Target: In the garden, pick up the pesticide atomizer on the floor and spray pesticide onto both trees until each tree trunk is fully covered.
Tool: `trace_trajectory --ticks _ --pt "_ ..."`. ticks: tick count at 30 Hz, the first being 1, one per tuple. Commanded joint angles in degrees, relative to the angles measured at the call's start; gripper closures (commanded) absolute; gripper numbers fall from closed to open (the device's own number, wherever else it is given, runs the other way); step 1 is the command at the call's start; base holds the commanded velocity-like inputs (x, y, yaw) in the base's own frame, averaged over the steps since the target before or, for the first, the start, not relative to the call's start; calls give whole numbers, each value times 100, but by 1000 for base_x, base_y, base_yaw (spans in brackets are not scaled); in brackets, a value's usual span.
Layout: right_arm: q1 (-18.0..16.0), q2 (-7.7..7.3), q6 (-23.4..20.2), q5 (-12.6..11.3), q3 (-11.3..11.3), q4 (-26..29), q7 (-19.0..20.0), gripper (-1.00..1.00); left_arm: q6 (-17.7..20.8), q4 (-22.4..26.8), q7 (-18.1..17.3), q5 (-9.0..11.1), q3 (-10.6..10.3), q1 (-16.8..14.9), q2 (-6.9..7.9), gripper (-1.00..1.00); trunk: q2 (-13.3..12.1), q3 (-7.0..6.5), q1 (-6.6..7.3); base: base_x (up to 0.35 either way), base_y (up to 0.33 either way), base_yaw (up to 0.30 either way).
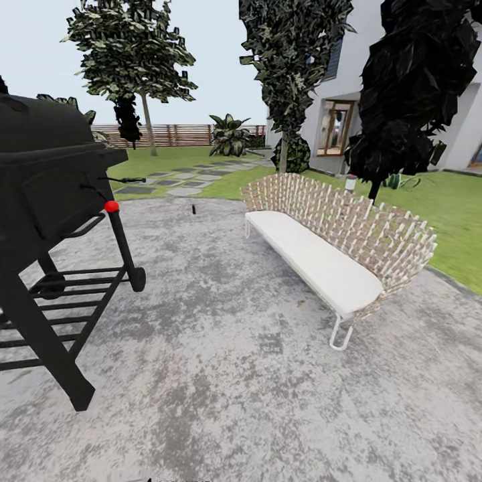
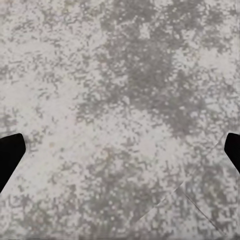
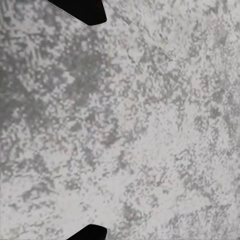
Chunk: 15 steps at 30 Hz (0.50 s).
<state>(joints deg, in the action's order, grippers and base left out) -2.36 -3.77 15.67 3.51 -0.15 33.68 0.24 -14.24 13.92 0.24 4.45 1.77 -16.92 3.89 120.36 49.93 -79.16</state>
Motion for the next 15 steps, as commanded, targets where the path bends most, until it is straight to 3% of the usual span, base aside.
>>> trace_trajectory --ticks 1,4,9,15 --pt "-1 -1 15 36 -2 0 3 -100 -18 -5 -4 47 -6 -4 -1 -100 2 5 1 17 0 274" --pt "-1 -1 15 36 -2 2 3 -100 -18 -5 -5 47 -3 -4 -2 -100 2 5 1 135 0 274" --pt "-1 -1 15 36 -2 0 3 -100 -18 -11 2 47 -1 -4 -3 -100 2 5 1 308 0 250" --pt "-1 -1 13 36 3 5 14 -100 -18 -12 2 47 -1 -4 -3 -100 2 5 1 337 0 62"
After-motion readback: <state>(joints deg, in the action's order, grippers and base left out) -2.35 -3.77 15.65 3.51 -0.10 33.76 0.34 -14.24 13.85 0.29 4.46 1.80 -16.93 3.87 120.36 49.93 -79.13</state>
